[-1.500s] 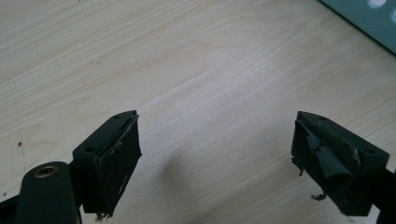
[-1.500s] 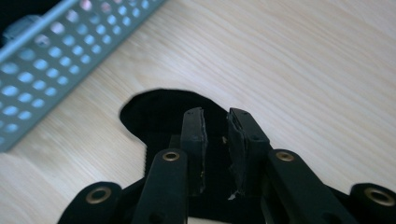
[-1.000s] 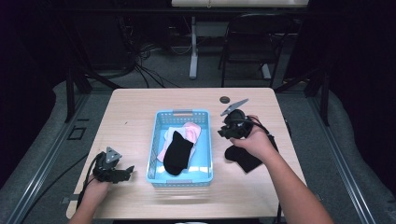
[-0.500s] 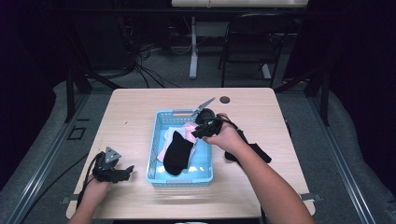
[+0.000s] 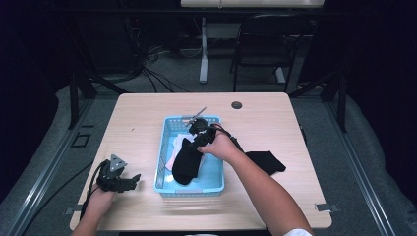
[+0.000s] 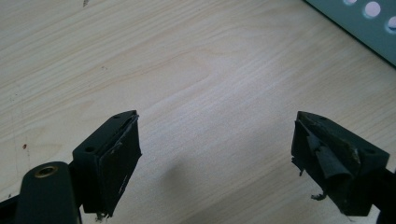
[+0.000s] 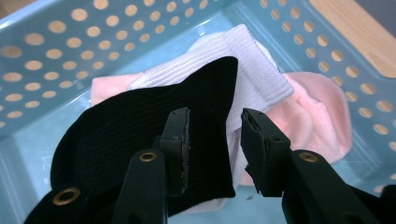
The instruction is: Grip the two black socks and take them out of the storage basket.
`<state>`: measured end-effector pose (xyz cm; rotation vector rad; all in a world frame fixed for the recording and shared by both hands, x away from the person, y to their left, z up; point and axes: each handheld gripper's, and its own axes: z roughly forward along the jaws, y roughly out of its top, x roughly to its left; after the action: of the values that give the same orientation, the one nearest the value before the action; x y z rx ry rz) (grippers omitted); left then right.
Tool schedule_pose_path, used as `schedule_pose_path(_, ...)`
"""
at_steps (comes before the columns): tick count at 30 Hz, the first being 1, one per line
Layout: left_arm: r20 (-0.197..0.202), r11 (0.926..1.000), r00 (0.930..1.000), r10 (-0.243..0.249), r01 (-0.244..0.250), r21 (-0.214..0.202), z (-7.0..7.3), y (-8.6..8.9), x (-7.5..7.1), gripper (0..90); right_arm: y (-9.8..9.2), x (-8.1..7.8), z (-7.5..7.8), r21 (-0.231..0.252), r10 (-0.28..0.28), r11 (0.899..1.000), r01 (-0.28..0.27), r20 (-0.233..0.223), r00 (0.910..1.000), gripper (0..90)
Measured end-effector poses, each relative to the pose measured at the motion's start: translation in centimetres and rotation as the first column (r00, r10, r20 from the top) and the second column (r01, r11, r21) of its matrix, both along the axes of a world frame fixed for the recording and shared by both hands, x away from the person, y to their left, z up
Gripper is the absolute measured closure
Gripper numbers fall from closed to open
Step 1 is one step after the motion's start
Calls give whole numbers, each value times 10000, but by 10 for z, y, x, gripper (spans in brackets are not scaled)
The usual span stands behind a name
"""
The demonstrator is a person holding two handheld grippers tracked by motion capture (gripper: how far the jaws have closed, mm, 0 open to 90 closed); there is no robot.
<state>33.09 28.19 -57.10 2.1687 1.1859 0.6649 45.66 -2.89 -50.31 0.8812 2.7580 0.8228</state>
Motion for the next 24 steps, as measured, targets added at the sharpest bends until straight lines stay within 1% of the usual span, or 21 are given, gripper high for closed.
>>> schedule_pose_path(1,4,10000,10000,-8,8,3,0,0,0,155,1,2,-1,-95,-17,10000,16,-50,10000,624)
schedule_pose_path(7,7,10000,10000,-5,5,-1,0,0,0,155,4,7,-10,-18,-321,9995,320,-267,9991,623)
schedule_pose_path(10,5,10000,10000,-5,5,1,0,0,0,155,5,9,-12,-162,-326,9994,321,-352,9988,623)
schedule_pose_path(11,5,10000,10000,-11,11,11,0,0,0,155,5,10,-14,-237,-407,9989,395,-510,9979,623)
schedule_pose_path(13,4,10000,10000,-13,13,10,0,0,0,156,5,11,-15,-238,-421,9989,408,-552,9976,621)
schedule_pose_path(14,6,10000,10000,-8,8,6,0,0,0,156,5,11,-17,-191,-491,9987,479,-679,9965,621)
schedule_pose_path(15,8,10000,10000,-10,10,12,0,0,0,156,6,12,-19,-205,-625,9979,609,-854,9944,644)
schedule_pose_path(18,7,10000,10000,-10,10,13,0,0,0,156,6,12,-19,-147,-600,9982,587,-1202,9909,722)
schedule_pose_path(20,14,10000,10000,-4,4,8,0,0,0,156,5,11,-19,-187,-570,9983,550,-1300,9899,795)
schedule_pose_path(21,14,10000,10000,-4,4,8,0,0,0,156,5,11,-19,-187,-570,9983,550,-1300,9899,795)
schedule_pose_path(22,21,10000,10000,-2,2,4,0,0,0,156,6,10,-19,-68,-654,9979,650,-1348,9887,832)
schedule_pose_path(23,17,10000,10000,-5,5,8,0,0,0,156,5,10,-18,-199,-606,9981,585,-1313,9895,868)
schedule_pose_path(24,17,10000,10000,-5,5,8,0,0,0,156,5,10,-18,-199,-606,9981,585,-1313,9895,868)
